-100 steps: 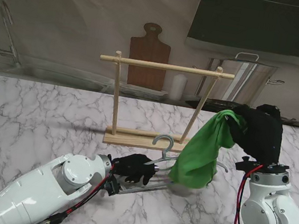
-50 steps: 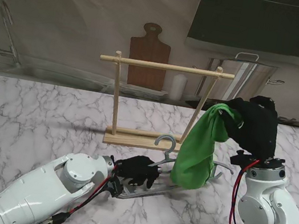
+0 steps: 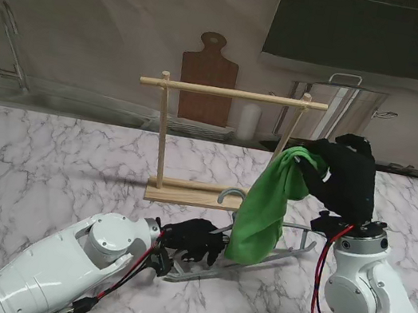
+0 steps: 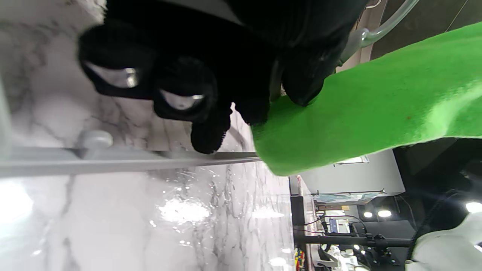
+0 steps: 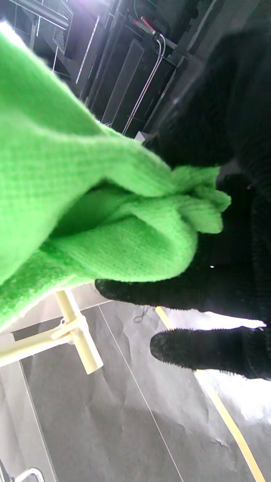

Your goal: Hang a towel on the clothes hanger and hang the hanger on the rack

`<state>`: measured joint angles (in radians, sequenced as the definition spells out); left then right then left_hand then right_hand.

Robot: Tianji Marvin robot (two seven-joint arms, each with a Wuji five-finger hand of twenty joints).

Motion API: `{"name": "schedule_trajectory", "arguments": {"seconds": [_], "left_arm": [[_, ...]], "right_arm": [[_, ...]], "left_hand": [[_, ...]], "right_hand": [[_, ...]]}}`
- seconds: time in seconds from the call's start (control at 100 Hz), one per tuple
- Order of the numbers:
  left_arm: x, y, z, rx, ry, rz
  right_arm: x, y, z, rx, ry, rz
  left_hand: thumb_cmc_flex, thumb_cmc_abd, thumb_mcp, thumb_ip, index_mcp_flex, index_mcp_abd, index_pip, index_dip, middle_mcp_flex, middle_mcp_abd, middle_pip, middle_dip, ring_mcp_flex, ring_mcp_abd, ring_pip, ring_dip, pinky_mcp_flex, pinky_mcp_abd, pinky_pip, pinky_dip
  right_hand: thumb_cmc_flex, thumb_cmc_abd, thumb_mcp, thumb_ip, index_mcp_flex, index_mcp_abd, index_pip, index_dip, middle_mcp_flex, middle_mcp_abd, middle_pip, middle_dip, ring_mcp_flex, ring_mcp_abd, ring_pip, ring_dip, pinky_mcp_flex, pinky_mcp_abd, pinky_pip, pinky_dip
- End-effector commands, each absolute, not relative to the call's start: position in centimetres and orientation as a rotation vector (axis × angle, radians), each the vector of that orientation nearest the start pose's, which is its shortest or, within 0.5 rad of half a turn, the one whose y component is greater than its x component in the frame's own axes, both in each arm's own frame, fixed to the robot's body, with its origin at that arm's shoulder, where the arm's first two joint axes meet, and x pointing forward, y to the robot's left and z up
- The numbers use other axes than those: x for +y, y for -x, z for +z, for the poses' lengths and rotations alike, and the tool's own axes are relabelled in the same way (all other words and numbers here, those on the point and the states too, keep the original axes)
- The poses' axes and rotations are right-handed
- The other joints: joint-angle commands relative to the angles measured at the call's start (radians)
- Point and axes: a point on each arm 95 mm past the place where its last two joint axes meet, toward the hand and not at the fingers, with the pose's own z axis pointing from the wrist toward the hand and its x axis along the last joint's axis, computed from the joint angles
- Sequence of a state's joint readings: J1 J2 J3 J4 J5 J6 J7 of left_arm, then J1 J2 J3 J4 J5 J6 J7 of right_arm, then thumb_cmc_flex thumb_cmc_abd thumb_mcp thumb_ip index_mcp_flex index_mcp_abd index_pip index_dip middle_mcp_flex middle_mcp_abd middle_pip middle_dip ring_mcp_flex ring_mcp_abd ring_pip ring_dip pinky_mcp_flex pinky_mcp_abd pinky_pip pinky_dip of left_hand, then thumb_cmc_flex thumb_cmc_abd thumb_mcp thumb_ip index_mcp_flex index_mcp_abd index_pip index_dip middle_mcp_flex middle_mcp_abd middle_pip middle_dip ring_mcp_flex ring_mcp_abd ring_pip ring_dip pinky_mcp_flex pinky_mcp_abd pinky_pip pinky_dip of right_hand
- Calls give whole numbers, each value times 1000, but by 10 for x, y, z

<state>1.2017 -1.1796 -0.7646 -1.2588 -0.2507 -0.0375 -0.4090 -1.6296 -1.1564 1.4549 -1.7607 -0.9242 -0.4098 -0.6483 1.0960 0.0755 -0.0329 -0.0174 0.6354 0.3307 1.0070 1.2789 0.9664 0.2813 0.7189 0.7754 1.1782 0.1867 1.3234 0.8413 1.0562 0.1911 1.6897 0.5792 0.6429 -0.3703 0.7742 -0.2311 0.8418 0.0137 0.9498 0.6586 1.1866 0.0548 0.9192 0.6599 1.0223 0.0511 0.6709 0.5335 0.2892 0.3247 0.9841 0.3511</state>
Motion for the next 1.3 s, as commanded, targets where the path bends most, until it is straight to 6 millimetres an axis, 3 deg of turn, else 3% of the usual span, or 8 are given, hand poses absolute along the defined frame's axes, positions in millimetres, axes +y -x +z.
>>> {"name": "schedule_trajectory", "arguments": {"seconds": [0.0,0.27,0.51,1.06,1.29], "left_arm": [[-131,-409,-376,1688,2546,-1969],[-122,-401,-367,1654,2668,-1980],[-116,-398,-371,1715,2721,-1909],[-118,-395,-373,1775,2789,-1835],[-118,-393,-371,1724,2865,-1854]], "right_arm": [[-40,-375,-199,727,-645,2112],[-53,-377,-209,730,-658,2132],[-61,-381,-205,730,-631,2130],[-62,-387,-183,750,-484,2199],[-62,-395,-195,755,-499,2236]], "left_hand": [[31,91,0,2,31,-20,10,1,22,-2,10,13,16,132,50,10,39,-156,404,-16],[32,89,0,2,30,-18,8,1,23,-2,9,14,14,132,49,10,39,-160,404,-19],[30,88,-1,2,30,-18,7,0,21,0,7,15,10,125,49,12,38,-161,404,-26],[32,89,-1,3,30,-17,3,0,19,0,5,18,7,125,48,14,39,-163,404,-29],[34,88,0,3,28,-17,1,-1,18,1,4,18,6,132,47,16,38,-166,404,-35]], "right_hand": [[9,73,18,-5,11,-77,33,18,-22,8,2,3,2,-78,-1,0,-24,14,-20,15],[7,74,19,-6,6,-89,34,16,-29,5,-3,2,-4,-85,-11,-1,-29,10,-29,13],[7,76,16,-7,2,-94,35,14,-33,2,-7,2,-8,-88,-17,-1,-30,6,-32,14],[-1,90,-26,-7,-23,-189,31,7,-73,-40,-36,-11,-39,-121,-58,-13,-32,-28,-35,15],[-8,89,-33,-7,-31,-234,27,2,-88,-59,-56,-20,-60,-134,-81,-20,-45,-45,-45,12]]}}
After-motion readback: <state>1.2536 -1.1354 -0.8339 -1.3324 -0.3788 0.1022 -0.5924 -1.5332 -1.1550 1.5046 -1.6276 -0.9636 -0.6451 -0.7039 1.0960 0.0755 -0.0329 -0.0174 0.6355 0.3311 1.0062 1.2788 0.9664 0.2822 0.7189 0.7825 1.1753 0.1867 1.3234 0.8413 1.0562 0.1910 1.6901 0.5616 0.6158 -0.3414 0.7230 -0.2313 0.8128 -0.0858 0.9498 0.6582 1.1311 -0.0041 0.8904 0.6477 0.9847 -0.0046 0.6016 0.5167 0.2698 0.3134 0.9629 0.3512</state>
